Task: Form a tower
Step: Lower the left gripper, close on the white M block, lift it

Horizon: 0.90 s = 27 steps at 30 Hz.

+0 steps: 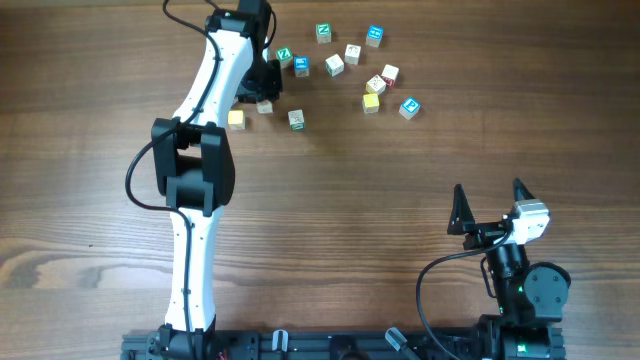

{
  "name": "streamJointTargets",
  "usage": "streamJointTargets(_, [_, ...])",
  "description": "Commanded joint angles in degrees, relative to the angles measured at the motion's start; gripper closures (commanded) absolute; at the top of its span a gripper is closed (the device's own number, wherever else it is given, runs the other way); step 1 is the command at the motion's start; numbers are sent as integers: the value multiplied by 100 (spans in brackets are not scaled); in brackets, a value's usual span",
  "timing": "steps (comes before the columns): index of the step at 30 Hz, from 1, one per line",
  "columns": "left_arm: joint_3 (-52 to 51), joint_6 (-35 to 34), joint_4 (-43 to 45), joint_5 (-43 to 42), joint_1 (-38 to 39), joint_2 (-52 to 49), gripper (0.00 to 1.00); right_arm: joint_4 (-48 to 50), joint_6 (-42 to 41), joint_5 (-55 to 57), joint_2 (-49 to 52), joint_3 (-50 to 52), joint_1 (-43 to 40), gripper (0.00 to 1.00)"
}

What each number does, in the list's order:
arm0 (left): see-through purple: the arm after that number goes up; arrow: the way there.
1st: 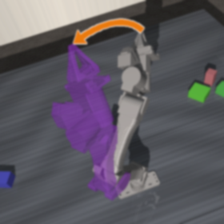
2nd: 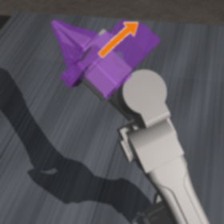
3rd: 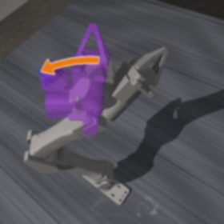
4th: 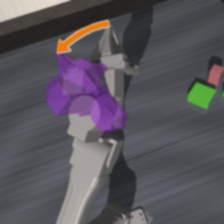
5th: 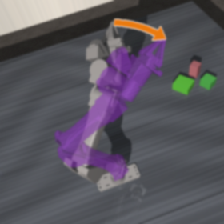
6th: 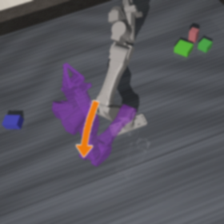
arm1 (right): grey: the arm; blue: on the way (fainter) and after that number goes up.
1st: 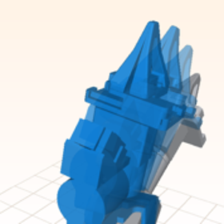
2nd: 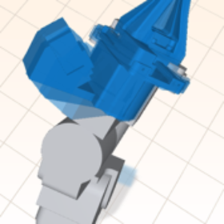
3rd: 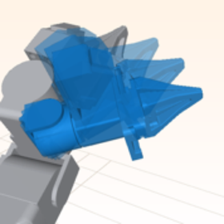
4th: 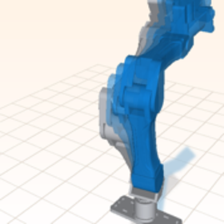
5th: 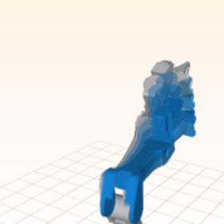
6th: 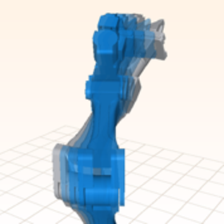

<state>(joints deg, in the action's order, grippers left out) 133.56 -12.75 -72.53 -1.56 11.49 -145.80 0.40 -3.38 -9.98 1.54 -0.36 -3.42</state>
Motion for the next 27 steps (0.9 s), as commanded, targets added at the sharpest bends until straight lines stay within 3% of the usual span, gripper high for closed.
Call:
streamJointTargets(1, [-28,-15,-26,-55,4,251,60,24,35,105,-35,7,13,0])
streamJointTargets(11, [-133,-15,-24,-52,4,249,60,24,37,105,-35,7,13,0])
streamJointTargets(16, [-142,-17,-11,-55,2,243,74,24,35,105,-24,7,13,0])
streamJointTargets(19, [-31,-140,-42,-625,2,514,76,24,33,105,-24,7,13,0])
streamJointTargets(21, [-31,-291,-190,-656,9,944,87,24,37,105,-24,7,13,0])
streamJointTargets(27, [-380,-424,-1025,-654,365,1084,90,24,37,105,-24,7,13,0])
